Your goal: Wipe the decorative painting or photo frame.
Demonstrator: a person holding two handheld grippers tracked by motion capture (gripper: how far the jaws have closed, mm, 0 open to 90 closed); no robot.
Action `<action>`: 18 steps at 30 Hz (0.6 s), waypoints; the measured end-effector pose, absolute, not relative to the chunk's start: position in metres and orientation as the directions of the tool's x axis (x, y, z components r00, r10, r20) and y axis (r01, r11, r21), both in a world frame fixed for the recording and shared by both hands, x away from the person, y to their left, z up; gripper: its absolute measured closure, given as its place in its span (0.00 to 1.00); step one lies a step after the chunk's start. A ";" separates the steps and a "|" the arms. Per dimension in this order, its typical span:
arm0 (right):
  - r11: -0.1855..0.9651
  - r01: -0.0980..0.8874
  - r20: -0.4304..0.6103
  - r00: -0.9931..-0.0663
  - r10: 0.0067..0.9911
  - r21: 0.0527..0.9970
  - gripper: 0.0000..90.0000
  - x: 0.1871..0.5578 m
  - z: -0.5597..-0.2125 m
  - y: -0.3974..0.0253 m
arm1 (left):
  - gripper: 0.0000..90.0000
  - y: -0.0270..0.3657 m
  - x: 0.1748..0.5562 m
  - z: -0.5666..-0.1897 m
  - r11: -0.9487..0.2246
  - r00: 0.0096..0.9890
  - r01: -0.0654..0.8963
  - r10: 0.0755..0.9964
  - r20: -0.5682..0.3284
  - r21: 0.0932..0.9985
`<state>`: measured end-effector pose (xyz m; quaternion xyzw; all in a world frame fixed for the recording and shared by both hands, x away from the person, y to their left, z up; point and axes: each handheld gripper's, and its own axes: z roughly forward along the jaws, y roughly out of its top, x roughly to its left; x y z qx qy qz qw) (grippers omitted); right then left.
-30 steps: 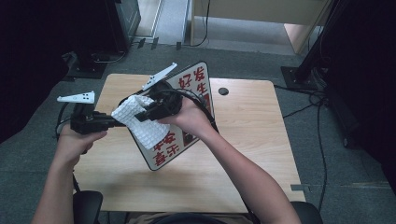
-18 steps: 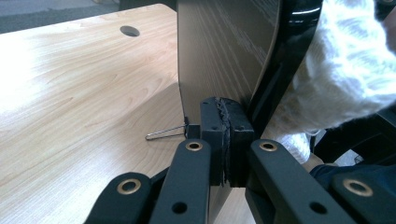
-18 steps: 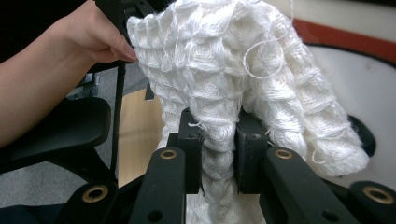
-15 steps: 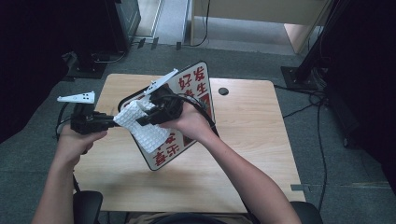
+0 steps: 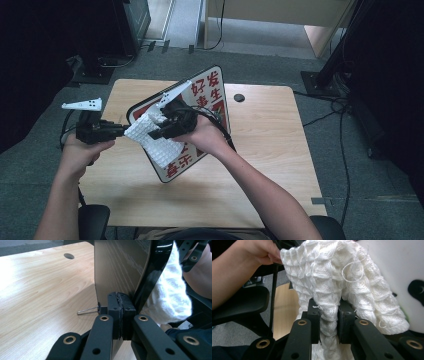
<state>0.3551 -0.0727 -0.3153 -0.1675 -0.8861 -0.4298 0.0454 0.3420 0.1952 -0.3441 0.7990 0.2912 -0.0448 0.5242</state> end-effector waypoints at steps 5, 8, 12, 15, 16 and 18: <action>0.577 0.328 0.218 -0.942 0.253 0.748 0.85 0.354 -0.322 -0.074 | 0.99 0.195 0.342 -0.345 -0.284 0.826 0.513 0.421 -0.376 0.810; 0.575 0.333 0.223 -0.941 0.254 0.748 0.85 0.353 -0.326 -0.075 | 0.99 0.195 0.342 -0.345 -0.284 0.826 0.513 0.421 -0.375 0.810; 0.579 0.335 0.225 -0.940 0.255 0.743 0.85 0.351 -0.332 -0.075 | 0.99 0.196 0.342 -0.344 -0.285 0.824 0.514 0.425 -0.374 0.809; 0.585 0.335 0.224 -0.941 0.255 0.739 0.85 0.351 -0.336 -0.075 | 0.99 0.196 0.342 -0.345 -0.285 0.824 0.514 0.426 -0.373 0.809; 0.583 0.336 0.227 -0.940 0.255 0.739 0.85 0.350 -0.337 -0.075 | 0.99 0.196 0.342 -0.344 -0.284 0.824 0.514 0.426 -0.374 0.809; 0.581 0.342 0.233 -0.938 0.256 0.738 0.85 0.350 -0.340 -0.076 | 0.99 0.196 0.342 -0.345 -0.284 0.824 0.514 0.426 -0.374 0.809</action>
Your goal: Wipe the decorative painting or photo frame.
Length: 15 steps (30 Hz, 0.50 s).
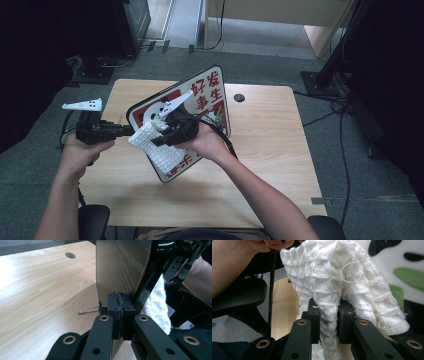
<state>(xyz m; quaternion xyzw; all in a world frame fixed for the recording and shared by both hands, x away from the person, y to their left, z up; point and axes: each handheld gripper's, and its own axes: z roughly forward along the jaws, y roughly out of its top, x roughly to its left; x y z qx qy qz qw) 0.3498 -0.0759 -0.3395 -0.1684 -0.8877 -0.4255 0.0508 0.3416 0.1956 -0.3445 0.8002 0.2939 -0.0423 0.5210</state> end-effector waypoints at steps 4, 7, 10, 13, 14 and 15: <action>0.584 0.345 0.239 -0.937 0.253 0.735 0.85 0.349 -0.345 -0.077 | 0.99 0.195 0.341 -0.345 -0.284 0.822 0.517 0.428 -0.376 0.807; 0.582 0.348 0.244 -0.937 0.251 0.735 0.85 0.349 -0.349 -0.077 | 0.99 0.195 0.342 -0.345 -0.288 0.822 0.516 0.429 -0.373 0.806; 0.579 0.353 0.251 -0.935 0.251 0.735 0.85 0.348 -0.352 -0.078 | 0.99 0.195 0.342 -0.345 -0.287 0.820 0.519 0.432 -0.375 0.805; 0.576 0.360 0.263 -0.932 0.248 0.734 0.85 0.348 -0.359 -0.079 | 0.99 0.195 0.342 -0.346 -0.287 0.818 0.523 0.432 -0.379 0.802; 0.575 0.364 0.267 -0.931 0.248 0.733 0.85 0.348 -0.360 -0.080 | 0.99 0.195 0.342 -0.346 -0.288 0.818 0.525 0.432 -0.380 0.801; 0.575 0.368 0.271 -0.930 0.250 0.731 0.85 0.347 -0.362 -0.080 | 0.99 0.195 0.342 -0.346 -0.289 0.817 0.525 0.432 -0.380 0.801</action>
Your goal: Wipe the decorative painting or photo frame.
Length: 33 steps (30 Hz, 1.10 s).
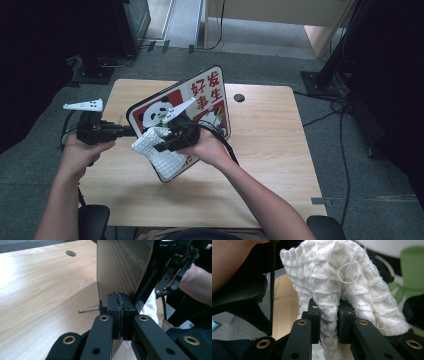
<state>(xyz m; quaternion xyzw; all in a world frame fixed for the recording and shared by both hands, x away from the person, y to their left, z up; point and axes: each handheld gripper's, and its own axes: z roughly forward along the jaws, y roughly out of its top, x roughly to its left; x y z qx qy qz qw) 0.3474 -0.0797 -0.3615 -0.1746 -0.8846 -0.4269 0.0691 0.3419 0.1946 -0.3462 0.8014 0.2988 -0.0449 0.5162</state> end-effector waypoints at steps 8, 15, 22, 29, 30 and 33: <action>0.580 0.370 0.279 -0.929 0.244 0.725 0.85 0.346 -0.374 -0.081 | 0.99 0.194 0.342 -0.347 -0.291 0.816 0.528 0.434 -0.382 0.797; 0.598 0.361 0.270 -0.933 0.239 0.716 0.85 0.343 -0.382 -0.080 | 0.99 0.194 0.342 -0.348 -0.291 0.814 0.531 0.437 -0.383 0.796; 0.590 0.370 0.282 -0.929 0.240 0.717 0.85 0.341 -0.390 -0.082 | 0.99 0.194 0.342 -0.348 -0.291 0.813 0.531 0.439 -0.382 0.796; 0.590 0.384 0.300 -0.923 0.240 0.710 0.85 0.339 -0.402 -0.084 | 0.98 0.195 0.342 -0.348 -0.292 0.813 0.532 0.438 -0.384 0.795; 0.592 0.388 0.303 -0.922 0.242 0.707 0.85 0.339 -0.404 -0.084 | 0.98 0.195 0.342 -0.348 -0.293 0.813 0.532 0.438 -0.383 0.795; 0.595 0.387 0.303 -0.922 0.242 0.704 0.85 0.338 -0.409 -0.085 | 0.98 0.195 0.342 -0.349 -0.292 0.813 0.533 0.438 -0.385 0.794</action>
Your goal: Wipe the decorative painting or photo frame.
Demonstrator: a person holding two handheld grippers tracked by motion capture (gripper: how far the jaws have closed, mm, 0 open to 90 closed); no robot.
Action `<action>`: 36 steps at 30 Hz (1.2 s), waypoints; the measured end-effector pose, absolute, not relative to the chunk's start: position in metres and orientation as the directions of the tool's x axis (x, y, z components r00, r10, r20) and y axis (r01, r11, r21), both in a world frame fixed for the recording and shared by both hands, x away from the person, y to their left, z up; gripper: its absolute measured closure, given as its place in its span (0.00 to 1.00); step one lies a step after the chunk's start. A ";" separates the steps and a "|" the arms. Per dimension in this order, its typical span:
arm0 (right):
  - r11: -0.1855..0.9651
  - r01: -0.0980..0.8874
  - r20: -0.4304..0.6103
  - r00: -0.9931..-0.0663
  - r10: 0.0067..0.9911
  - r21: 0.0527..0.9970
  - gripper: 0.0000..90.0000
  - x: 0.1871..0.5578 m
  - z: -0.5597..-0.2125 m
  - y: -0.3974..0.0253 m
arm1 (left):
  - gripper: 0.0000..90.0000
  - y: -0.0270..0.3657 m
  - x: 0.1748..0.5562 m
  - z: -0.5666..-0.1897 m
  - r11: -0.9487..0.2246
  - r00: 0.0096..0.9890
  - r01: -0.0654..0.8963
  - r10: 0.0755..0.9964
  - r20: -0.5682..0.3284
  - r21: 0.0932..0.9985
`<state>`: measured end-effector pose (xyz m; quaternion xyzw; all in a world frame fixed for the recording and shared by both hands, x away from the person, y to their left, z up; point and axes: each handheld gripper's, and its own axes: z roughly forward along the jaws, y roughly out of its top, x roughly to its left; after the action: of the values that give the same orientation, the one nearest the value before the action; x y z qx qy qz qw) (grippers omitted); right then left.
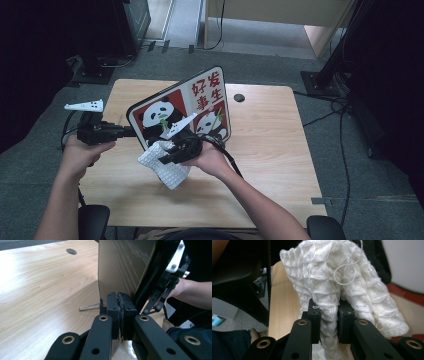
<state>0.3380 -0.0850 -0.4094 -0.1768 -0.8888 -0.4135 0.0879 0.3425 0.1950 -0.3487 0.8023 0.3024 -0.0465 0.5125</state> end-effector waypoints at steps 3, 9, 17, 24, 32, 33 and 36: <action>0.602 0.388 0.301 -0.922 0.244 0.698 0.85 0.337 -0.415 -0.086 | 0.97 0.196 0.343 -0.349 -0.292 0.811 0.536 0.439 -0.387 0.792; 0.612 0.393 0.308 -0.919 0.246 0.686 0.85 0.335 -0.424 -0.087 | 0.96 0.196 0.343 -0.349 -0.288 0.810 0.537 0.440 -0.389 0.793; 0.618 0.395 0.305 -0.919 0.251 0.680 0.85 0.332 -0.432 -0.088 | 0.96 0.196 0.343 -0.350 -0.286 0.809 0.538 0.440 -0.390 0.793; 0.621 0.403 0.311 -0.915 0.257 0.672 0.86 0.331 -0.442 -0.091 | 0.95 0.196 0.344 -0.351 -0.292 0.808 0.539 0.442 -0.389 0.790; 0.629 0.401 0.306 -0.916 0.259 0.666 0.86 0.329 -0.453 -0.093 | 0.95 0.196 0.344 -0.351 -0.292 0.807 0.541 0.444 -0.389 0.789; 0.629 0.403 0.309 -0.915 0.260 0.664 0.86 0.329 -0.454 -0.093 | 0.95 0.196 0.344 -0.351 -0.291 0.807 0.541 0.445 -0.389 0.789; 0.632 0.407 0.313 -0.913 0.261 0.660 0.86 0.328 -0.459 -0.094 | 0.95 0.195 0.344 -0.351 -0.292 0.807 0.541 0.445 -0.389 0.789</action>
<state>0.3283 -0.0943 -0.4586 -0.1858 -0.8982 -0.3869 0.0945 0.3435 0.1954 -0.3511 0.8023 0.3073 -0.0471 0.5096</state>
